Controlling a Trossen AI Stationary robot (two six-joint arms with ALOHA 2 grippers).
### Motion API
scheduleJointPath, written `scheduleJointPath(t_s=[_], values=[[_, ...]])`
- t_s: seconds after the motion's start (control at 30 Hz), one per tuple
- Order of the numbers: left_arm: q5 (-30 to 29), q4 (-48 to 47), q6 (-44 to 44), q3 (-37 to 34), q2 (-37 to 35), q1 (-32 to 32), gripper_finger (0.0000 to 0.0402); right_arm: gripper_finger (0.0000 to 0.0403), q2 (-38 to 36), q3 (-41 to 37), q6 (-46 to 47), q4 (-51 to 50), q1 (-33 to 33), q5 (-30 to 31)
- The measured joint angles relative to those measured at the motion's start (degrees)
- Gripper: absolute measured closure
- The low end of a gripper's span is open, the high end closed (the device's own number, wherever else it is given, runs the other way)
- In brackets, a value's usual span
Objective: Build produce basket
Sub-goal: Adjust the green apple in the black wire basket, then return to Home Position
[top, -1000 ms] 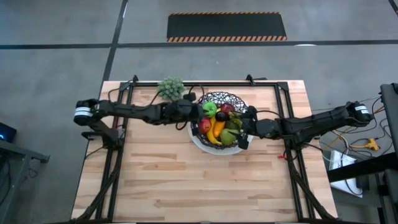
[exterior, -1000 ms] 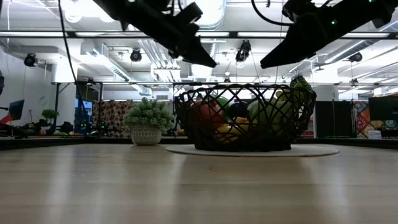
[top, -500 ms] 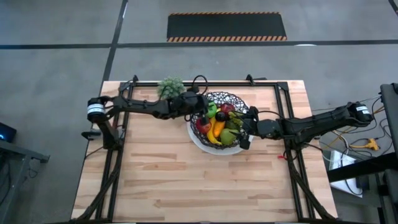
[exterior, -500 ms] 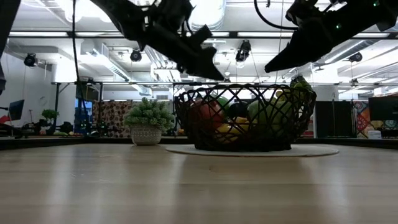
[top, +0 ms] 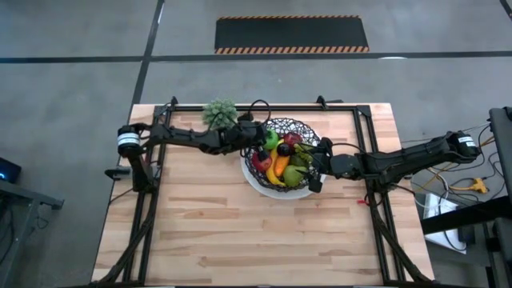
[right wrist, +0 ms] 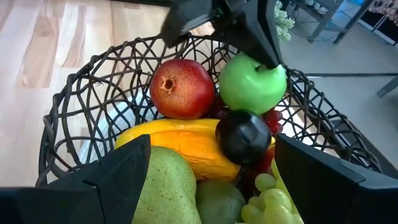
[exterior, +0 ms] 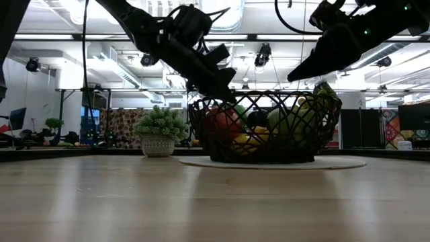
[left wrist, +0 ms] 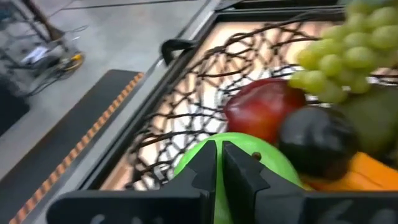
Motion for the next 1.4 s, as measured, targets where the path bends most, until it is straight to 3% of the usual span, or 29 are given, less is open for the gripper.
scheduleJointPath(t_s=[0.6, 0.77, 1.1, 1.4], values=[[-1.4, -1.6, -3.1, -0.5, 0.0, 0.2, 0.0394, 0.0078, 0.0, 0.0, 0.6, 0.0, 0.0, 0.0], [-1.4, -1.7, -2.6, -0.2, -2.9, 0.2, 0.0394, 0.0078, 0.0, 0.0, 0.6, -0.1, 0.0, 0.0], [0.6, -9.2, -2.9, -2.8, -15.2, -2.6, 0.0394, 0.0078, -0.1, -0.8, -1.3, 0.6, 0.0, 0.5], [3.7, -7.1, 1.7, -22.7, -35.4, -17.1, 0.0394, 0.0078, -4.4, -12.0, -10.2, 21.7, -1.0, -5.8]])
